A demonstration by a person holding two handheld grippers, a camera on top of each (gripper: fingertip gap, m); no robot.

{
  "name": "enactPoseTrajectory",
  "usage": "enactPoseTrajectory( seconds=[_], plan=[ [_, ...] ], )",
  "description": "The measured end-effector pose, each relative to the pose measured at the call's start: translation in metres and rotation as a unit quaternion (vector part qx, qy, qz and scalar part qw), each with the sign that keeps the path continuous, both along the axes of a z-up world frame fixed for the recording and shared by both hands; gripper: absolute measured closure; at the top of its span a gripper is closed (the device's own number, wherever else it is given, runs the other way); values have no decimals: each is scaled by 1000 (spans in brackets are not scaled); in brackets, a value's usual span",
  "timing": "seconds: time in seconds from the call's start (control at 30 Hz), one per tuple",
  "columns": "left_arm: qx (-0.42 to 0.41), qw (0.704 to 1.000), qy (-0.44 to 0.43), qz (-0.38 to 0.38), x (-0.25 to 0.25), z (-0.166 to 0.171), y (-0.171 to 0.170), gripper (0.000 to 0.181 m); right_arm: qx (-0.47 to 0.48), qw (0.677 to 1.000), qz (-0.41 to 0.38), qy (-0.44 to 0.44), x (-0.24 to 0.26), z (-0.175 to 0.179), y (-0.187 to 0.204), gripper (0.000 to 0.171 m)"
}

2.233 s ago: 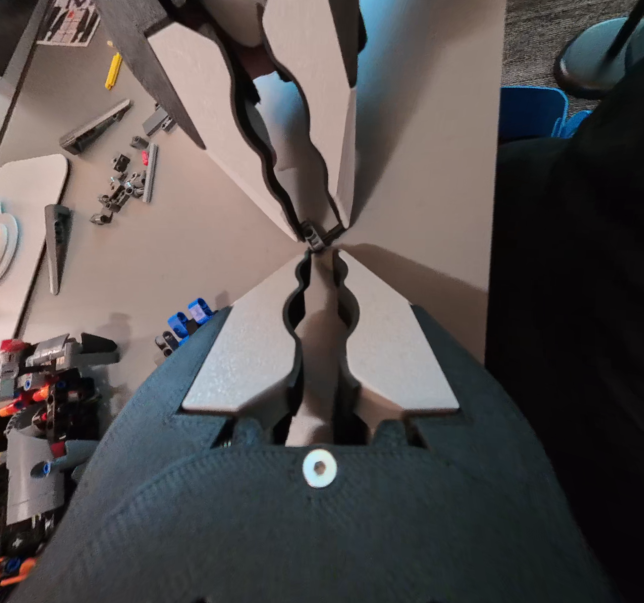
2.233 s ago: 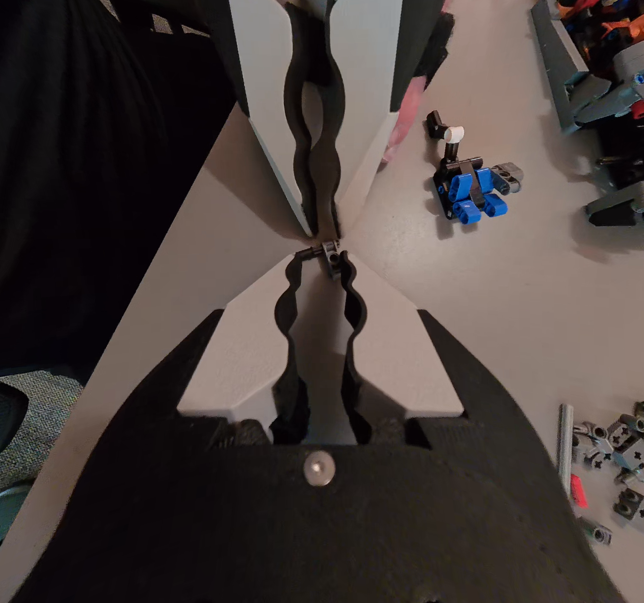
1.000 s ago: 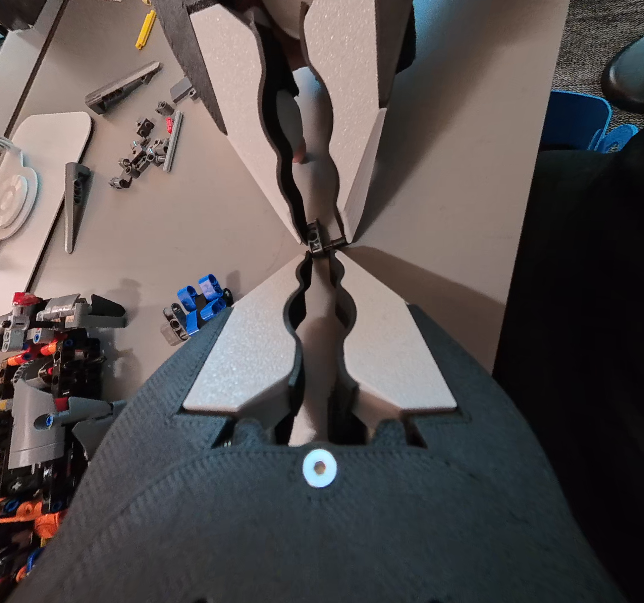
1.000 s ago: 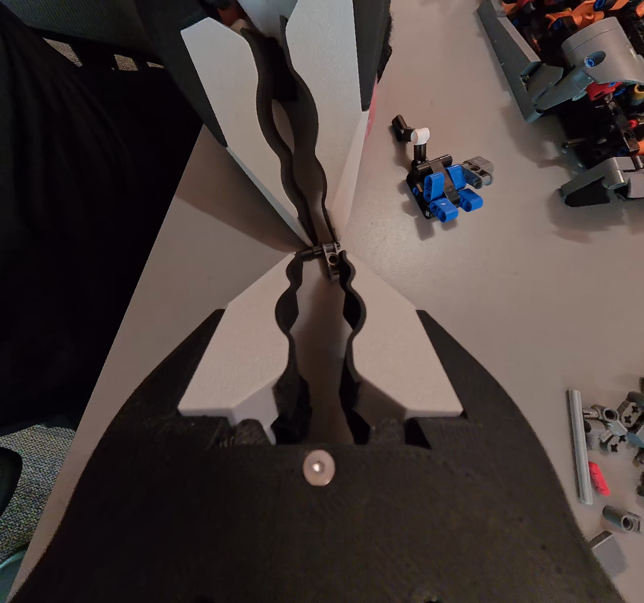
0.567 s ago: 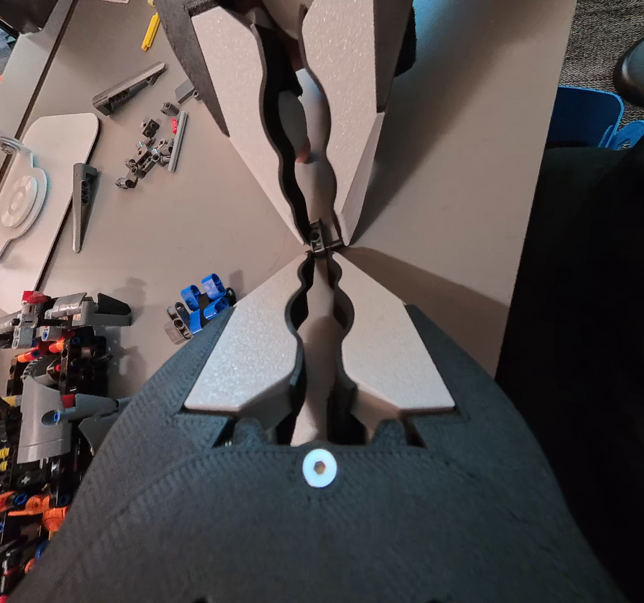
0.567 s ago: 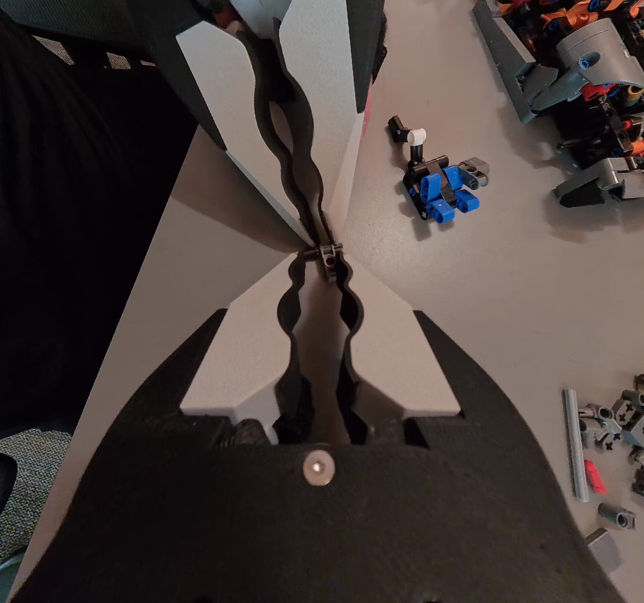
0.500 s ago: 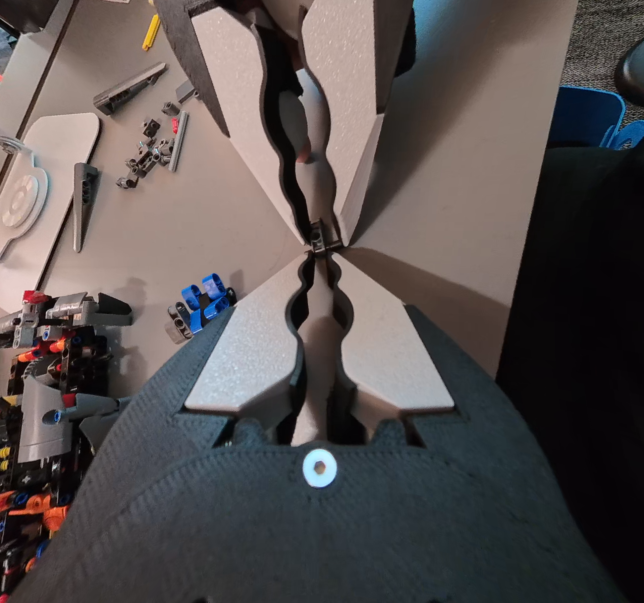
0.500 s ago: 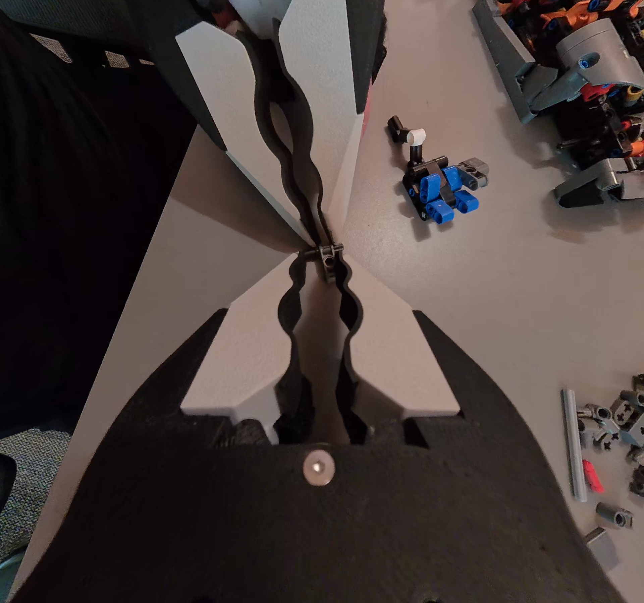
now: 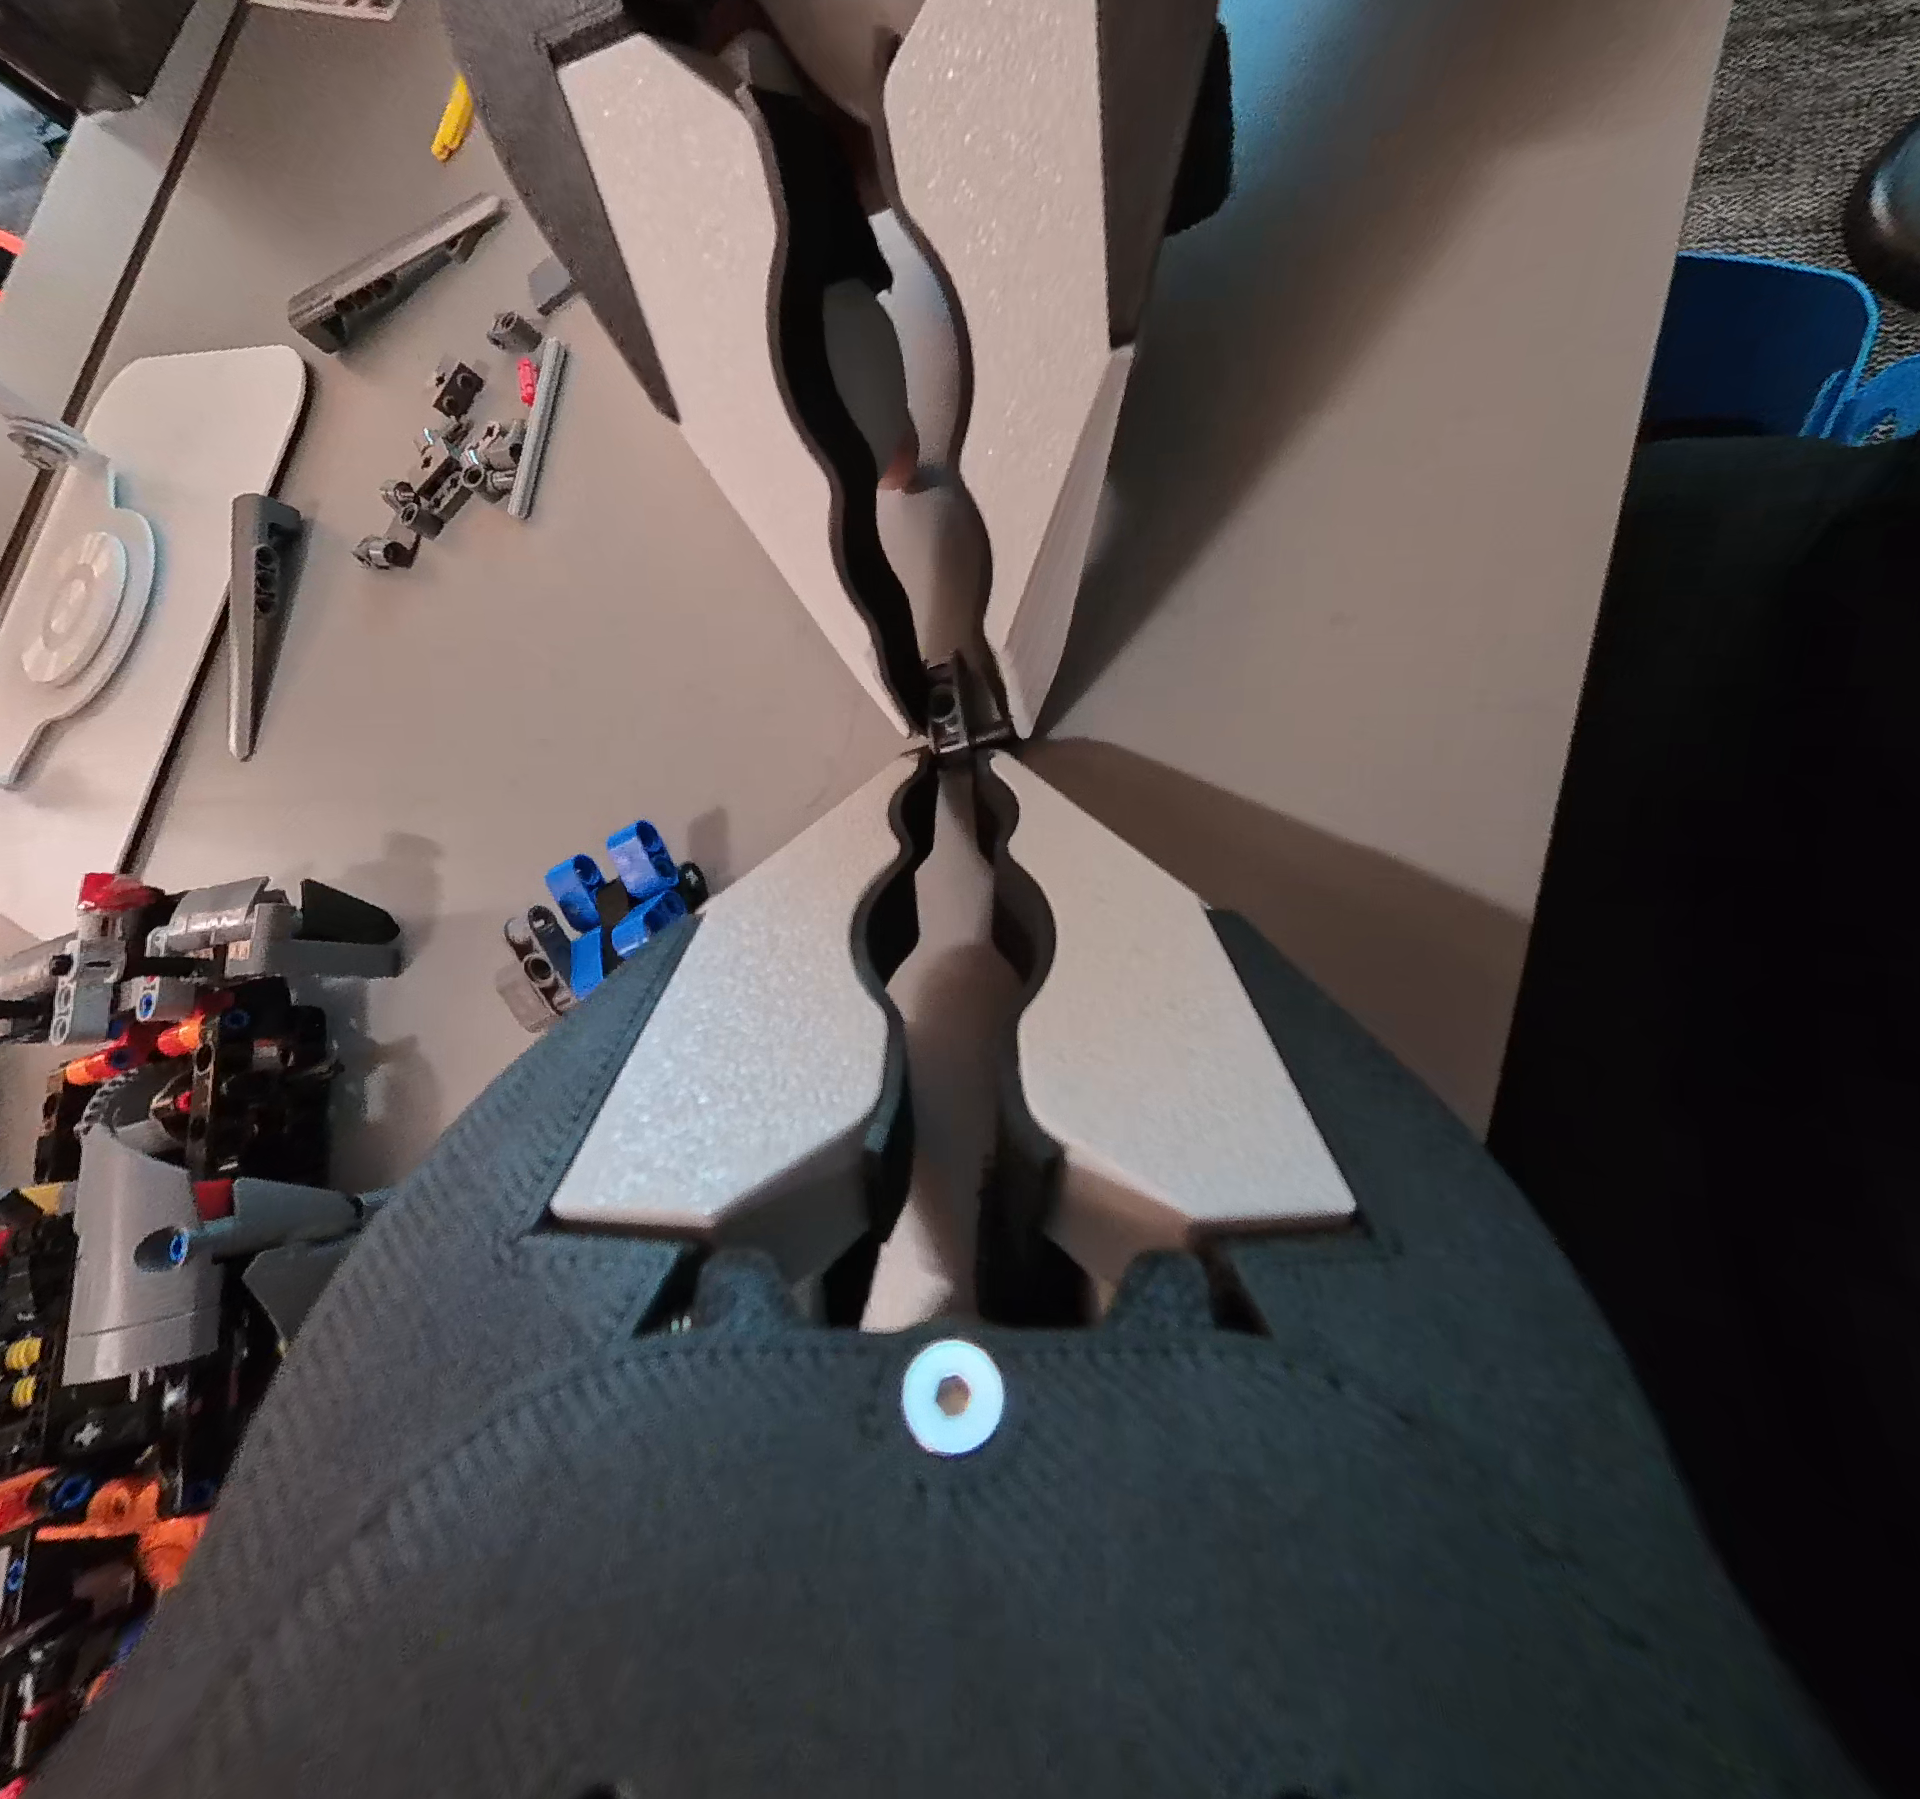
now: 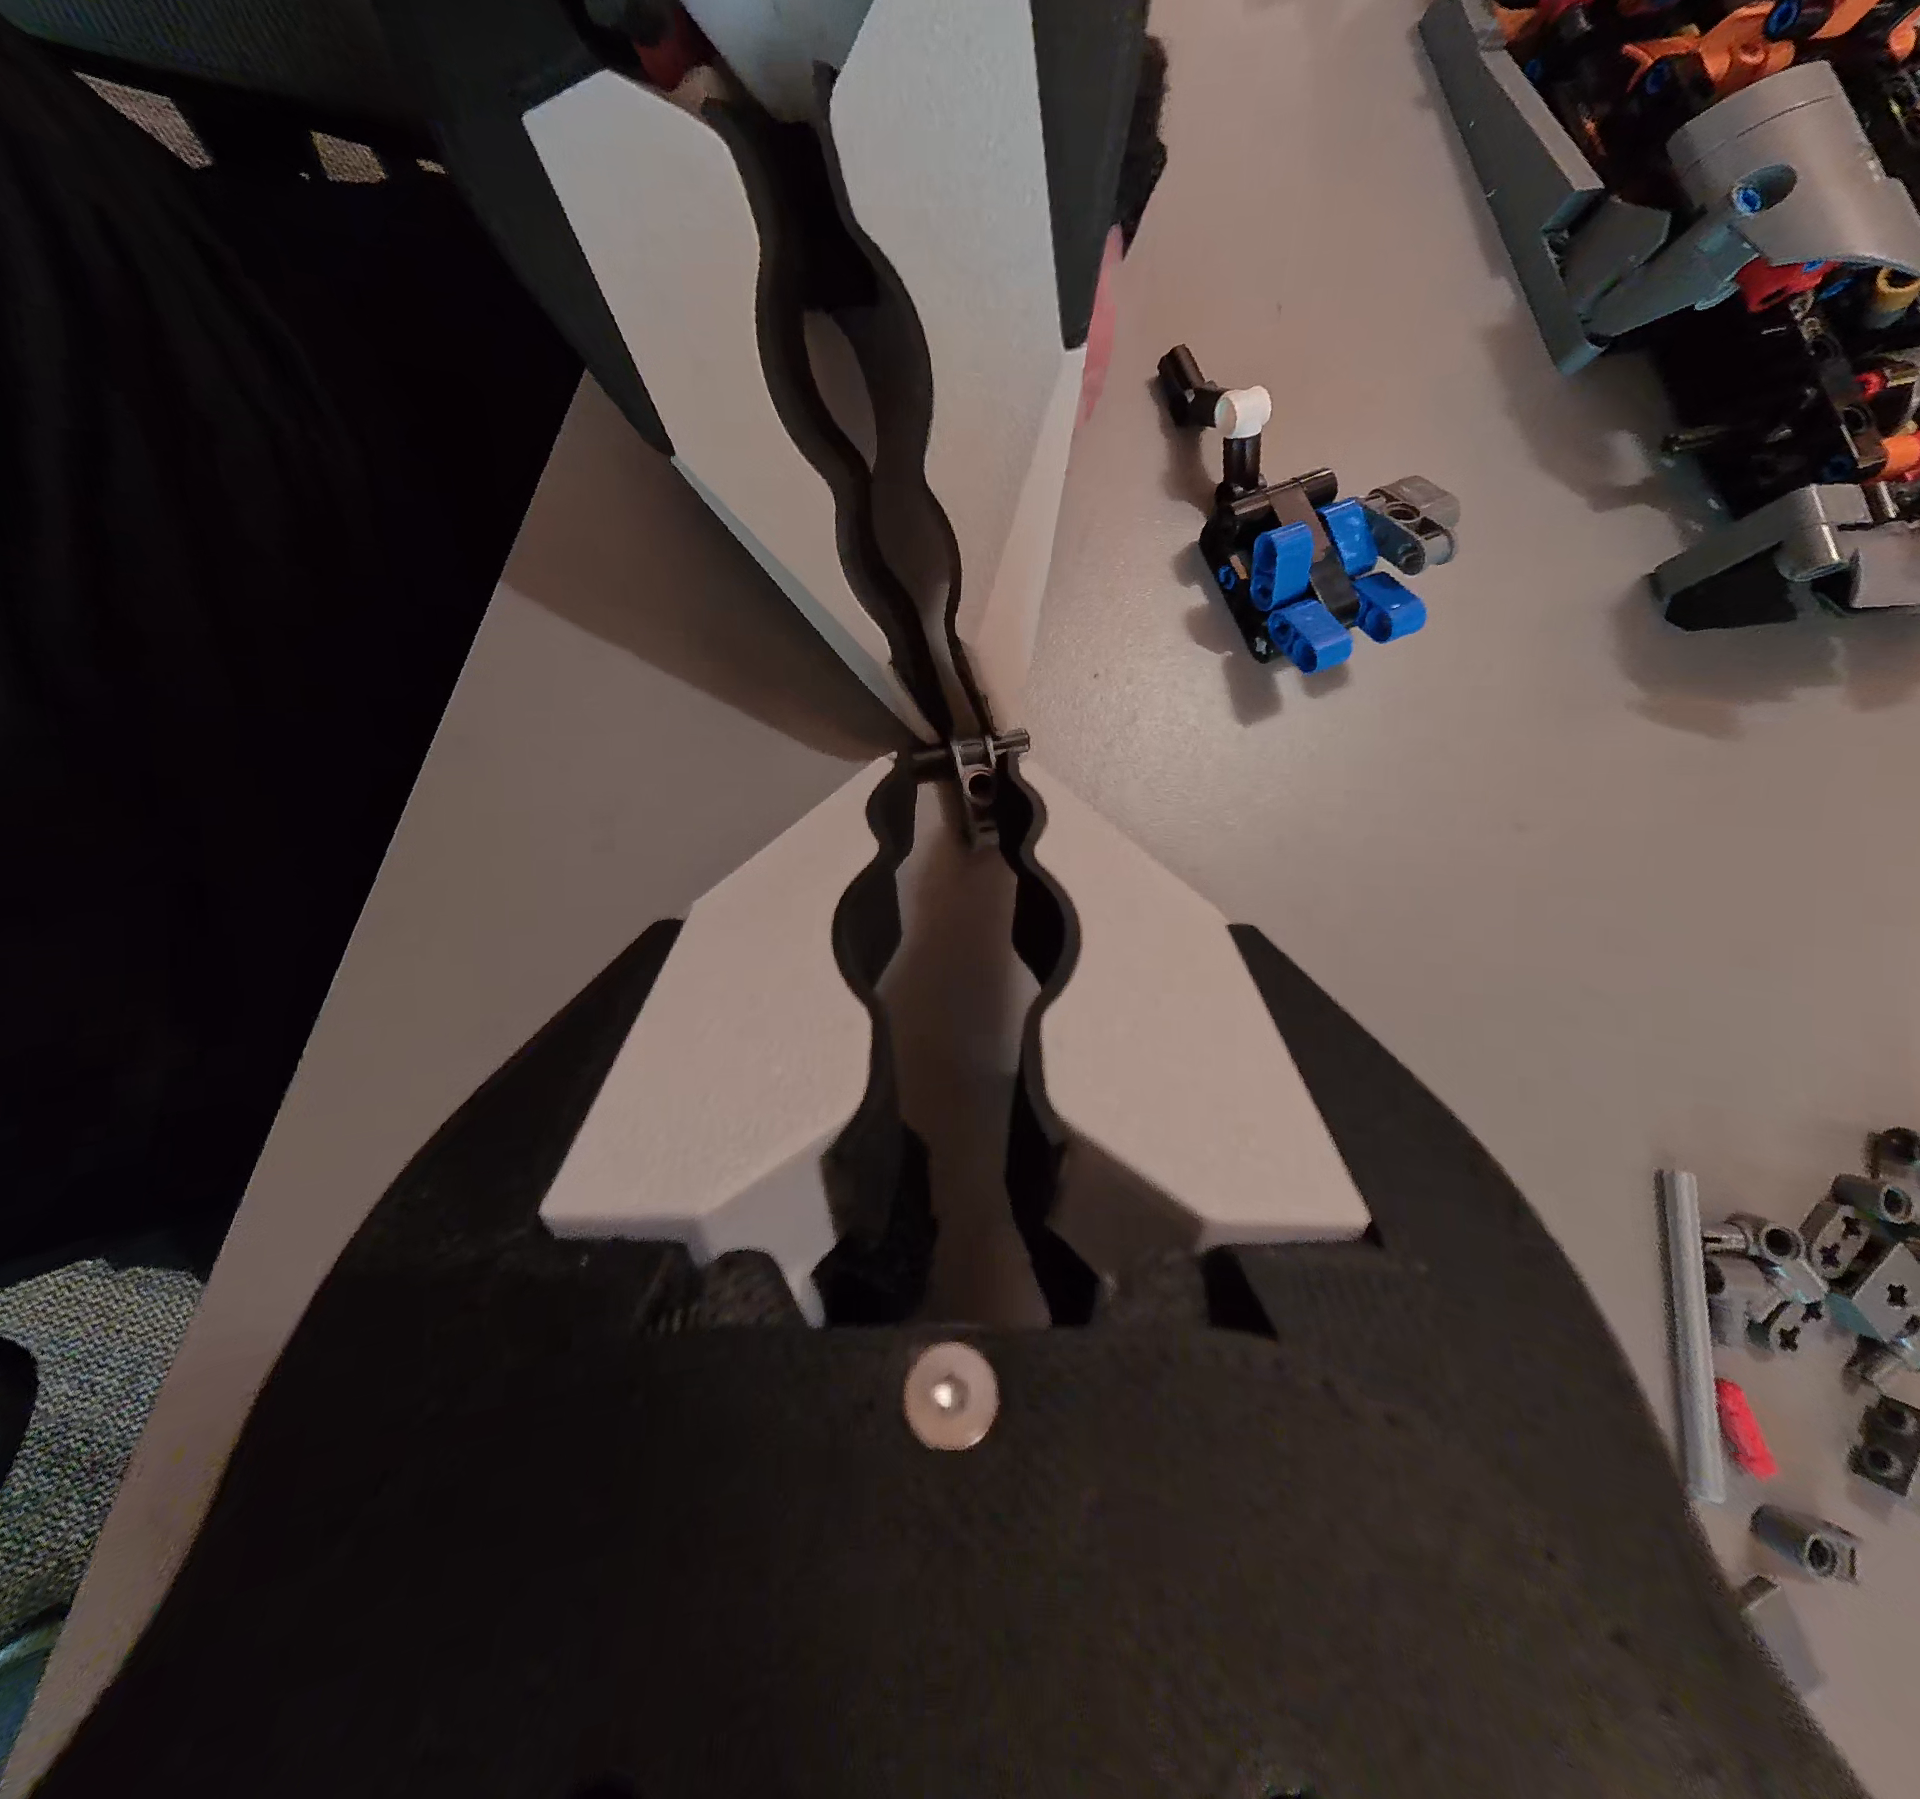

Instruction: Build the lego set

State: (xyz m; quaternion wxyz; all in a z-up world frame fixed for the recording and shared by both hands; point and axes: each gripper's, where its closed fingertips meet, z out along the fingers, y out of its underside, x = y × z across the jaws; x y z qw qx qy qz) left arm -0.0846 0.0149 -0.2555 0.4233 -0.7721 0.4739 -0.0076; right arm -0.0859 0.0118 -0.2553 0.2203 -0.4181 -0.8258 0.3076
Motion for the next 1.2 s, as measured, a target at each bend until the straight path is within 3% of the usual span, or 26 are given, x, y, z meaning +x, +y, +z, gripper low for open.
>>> enactPoseTrajectory(
  seconds=[0.03, 0.97, 1.2],
  plan=[
    [4, 1000, 2, 0, 0, 0, 0, 177, 2, 1000, 3, 2, 0, 0, 0, 158],
    [7, 1000, 5, 12, 0, -1, 9, 178, 90, 995, 9, 36, 2, 5, 13, 168],
    [4, 1000, 3, 17, -1, -1, 11, 178, 48, 998, -1, 41, 1, 9, 12, 168]
  ],
)
